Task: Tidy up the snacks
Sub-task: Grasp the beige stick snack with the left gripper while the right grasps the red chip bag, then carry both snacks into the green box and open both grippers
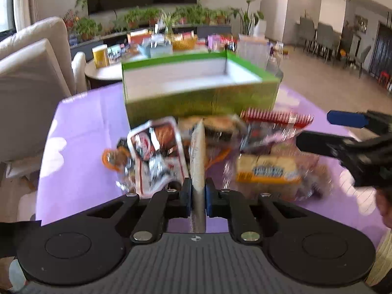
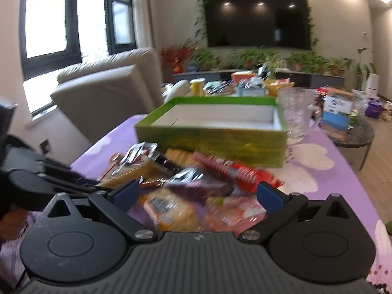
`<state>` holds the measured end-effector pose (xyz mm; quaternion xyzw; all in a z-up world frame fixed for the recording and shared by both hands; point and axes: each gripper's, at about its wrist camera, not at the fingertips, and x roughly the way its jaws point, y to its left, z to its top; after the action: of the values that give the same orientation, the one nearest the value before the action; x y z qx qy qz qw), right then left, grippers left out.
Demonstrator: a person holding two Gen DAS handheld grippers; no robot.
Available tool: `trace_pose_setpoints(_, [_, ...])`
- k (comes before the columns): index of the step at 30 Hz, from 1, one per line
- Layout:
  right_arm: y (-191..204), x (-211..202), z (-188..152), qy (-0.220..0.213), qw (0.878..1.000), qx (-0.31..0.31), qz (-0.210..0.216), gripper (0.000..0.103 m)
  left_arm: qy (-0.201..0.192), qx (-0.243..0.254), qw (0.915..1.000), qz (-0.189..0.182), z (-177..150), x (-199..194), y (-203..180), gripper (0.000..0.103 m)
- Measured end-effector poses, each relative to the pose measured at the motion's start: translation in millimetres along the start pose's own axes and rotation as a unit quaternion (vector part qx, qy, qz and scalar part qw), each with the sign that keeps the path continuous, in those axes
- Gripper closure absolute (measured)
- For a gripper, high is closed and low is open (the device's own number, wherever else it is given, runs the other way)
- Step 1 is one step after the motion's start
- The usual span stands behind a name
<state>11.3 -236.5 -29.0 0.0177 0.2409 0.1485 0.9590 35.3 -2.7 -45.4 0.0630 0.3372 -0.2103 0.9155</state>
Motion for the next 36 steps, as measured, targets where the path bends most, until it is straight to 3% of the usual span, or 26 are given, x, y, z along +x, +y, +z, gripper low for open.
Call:
trace_pose_setpoints(4, [-14.6,0.7,17.7,-0.022,0.998,0.041,-0.03,0.047,-0.036,-0.018,0.9991,-0.016,10.4,-17.9,-0.8,0.093])
trace_pose_setpoints(7, [-27.1,16.5,34.6,-0.004,0.994,0.084,-0.071,0.047,-0.053,-0.025,0.9982,-0.017,16.2,-23.3,-0.3,0.093])
trace_pose_setpoints(10, [-34.1,46.1,47.6,0.05,0.985,0.127,-0.104,0.047,-0.051,-0.029,0.9983,-0.005,17.8,-21.0,2.8,0.093])
trace_pose_setpoints(13, [-38.8,78.2,55.5,0.112,0.974,0.171,-0.101,0.047,-0.046,-0.042,0.998,0.007,18.0,-18.8,10.5,0.093])
trace_pose_setpoints(15, [-46.4,97.1,57.0,0.158,0.956,0.226,-0.095,0.047,-0.047,-0.05,0.9976,0.014,17.1,-19.4,15.9,0.093])
trace_pose_setpoints(18, [-54.6,110.2,52.6,0.193,0.924,0.316,-0.097,0.047,-0.041,-0.062,0.997,0.018,17.1,-16.3,24.0,0.093])
trace_pose_setpoints(20, [-54.3,115.4,55.8,0.202,0.914,0.332,-0.115,0.047,-0.038,-0.065,0.997,0.018,17.3,-13.3,26.7,0.093])
trace_pose_setpoints(27, [-42.1,126.9,54.3,0.235,0.918,0.293,-0.125,0.049,-0.038,-0.058,0.9976,0.006,18.3,-11.8,24.8,0.093])
trace_pose_setpoints(28, [-40.9,124.4,54.7,0.232,0.922,0.284,-0.125,0.057,-0.037,-0.057,0.9977,0.006,18.7,-11.4,24.8,0.093])
trace_pose_setpoints(33, [-32.8,108.3,51.1,0.206,0.948,0.214,-0.113,0.074,-0.036,-0.061,0.9974,0.008,17.7,-11.2,26.2,0.093])
trace_pose_setpoints(36, [-31.6,92.7,49.2,0.185,0.957,0.202,-0.093,0.074,-0.038,-0.059,0.9975,0.009,18.3,-13.9,25.2,0.093])
